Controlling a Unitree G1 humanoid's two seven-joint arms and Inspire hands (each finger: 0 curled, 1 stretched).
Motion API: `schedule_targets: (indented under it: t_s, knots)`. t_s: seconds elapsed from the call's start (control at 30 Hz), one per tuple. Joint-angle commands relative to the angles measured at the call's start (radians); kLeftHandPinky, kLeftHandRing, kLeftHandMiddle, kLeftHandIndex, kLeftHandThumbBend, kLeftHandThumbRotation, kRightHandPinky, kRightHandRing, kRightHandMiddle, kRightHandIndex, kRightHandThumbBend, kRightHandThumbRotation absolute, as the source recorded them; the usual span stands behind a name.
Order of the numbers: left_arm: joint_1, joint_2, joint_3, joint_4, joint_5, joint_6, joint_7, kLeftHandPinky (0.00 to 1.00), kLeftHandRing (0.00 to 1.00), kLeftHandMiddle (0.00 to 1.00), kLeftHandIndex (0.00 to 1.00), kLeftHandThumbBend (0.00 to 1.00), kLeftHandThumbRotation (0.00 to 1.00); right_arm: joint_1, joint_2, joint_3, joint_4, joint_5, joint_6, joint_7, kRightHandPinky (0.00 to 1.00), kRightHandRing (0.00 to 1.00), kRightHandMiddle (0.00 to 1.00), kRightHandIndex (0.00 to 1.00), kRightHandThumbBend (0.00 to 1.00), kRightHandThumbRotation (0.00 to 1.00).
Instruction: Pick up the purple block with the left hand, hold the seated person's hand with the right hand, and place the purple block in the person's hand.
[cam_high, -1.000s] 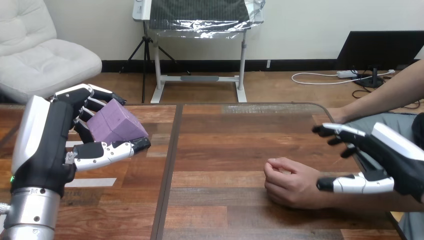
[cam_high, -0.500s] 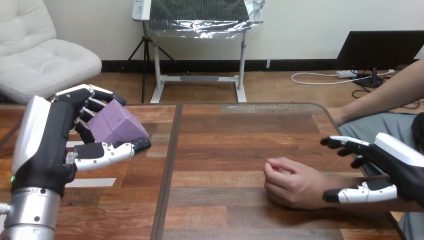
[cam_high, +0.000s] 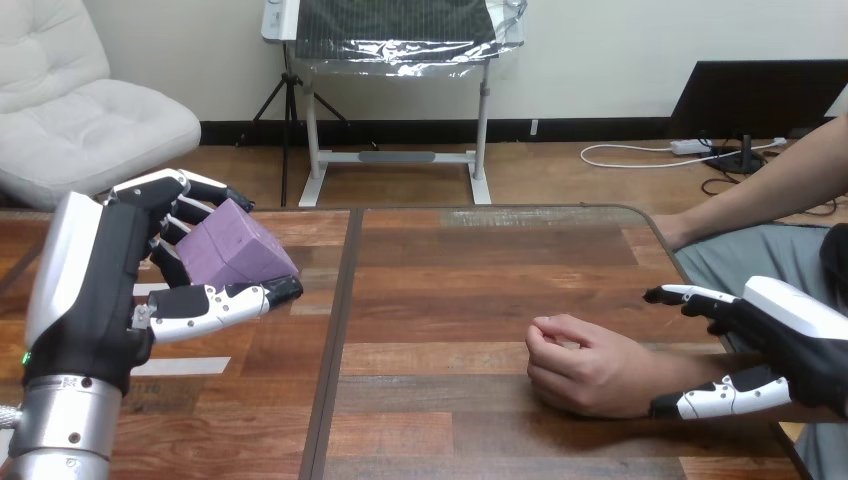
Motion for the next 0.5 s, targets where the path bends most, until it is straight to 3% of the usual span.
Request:
schedule_targets:
  t_s: [0.0, 0.47]
  knots:
    - [-0.031, -0.012, 0.014, -0.008, -0.022, -0.015, -0.001, 0.25, 0.31, 0.38, 0.42, 0.58, 0.0, -0.087, -0.045, 0.017, 0.02, -0.02, -0.001, -0.028, 0.93, 0.92, 0.94, 0.92, 0.91, 0.49]
    - [-0.024, -0.013, 0.017, -0.012, -0.024, -0.009, 0.0, 0.24, 0.31, 0.38, 0.42, 0.58, 0.0, -0.099, -0.06, 0.053, 0.048, -0.064, 0.023, -0.032, 0.95, 0.93, 0.94, 0.92, 0.98, 0.44]
